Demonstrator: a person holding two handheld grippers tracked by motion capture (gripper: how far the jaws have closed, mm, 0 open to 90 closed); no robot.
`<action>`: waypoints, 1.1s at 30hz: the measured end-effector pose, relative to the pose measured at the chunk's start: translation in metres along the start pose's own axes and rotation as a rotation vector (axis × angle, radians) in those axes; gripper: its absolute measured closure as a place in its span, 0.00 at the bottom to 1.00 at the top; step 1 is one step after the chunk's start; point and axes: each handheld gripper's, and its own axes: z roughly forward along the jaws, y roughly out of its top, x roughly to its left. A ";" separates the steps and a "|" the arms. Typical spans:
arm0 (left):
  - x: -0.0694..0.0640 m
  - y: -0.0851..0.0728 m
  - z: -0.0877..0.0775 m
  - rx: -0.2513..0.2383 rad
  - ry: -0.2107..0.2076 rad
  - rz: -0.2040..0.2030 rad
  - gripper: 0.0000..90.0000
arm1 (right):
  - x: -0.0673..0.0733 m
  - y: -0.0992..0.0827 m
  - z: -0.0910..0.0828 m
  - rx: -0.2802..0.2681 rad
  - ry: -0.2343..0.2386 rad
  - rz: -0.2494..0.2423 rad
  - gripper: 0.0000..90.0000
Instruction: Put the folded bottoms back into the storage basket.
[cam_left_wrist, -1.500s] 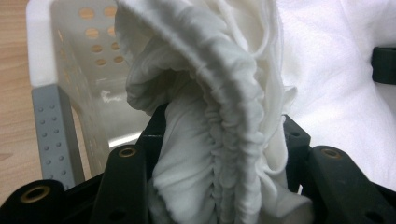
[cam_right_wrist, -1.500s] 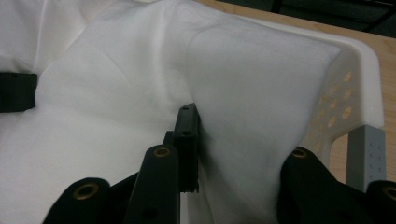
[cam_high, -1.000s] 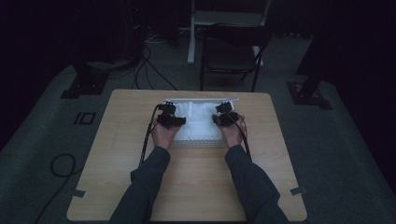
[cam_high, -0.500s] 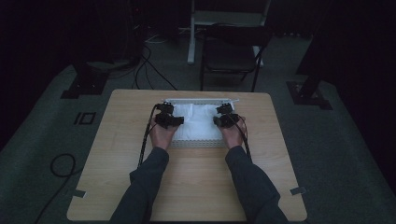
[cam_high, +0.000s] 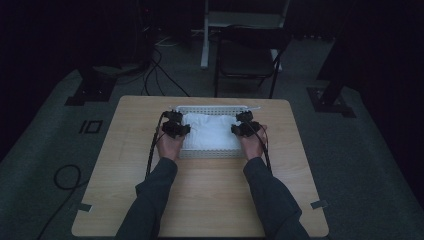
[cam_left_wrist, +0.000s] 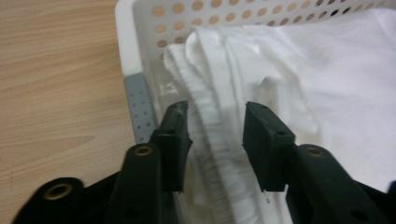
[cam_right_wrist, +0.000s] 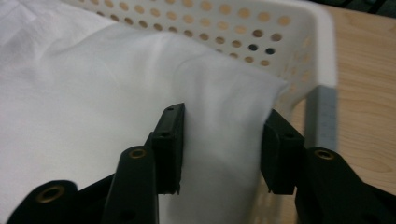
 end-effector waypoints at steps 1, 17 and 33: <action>0.000 0.000 0.000 -0.001 -0.001 0.001 0.69 | -0.002 0.000 -0.002 -0.009 -0.002 0.001 0.61; 0.011 0.000 -0.028 -0.111 -0.062 -0.033 0.69 | -0.022 0.002 -0.042 -0.167 0.016 0.034 0.55; 0.038 -0.043 -0.069 -0.250 -0.091 -0.061 0.62 | -0.058 -0.054 -0.066 -0.220 0.039 0.093 0.52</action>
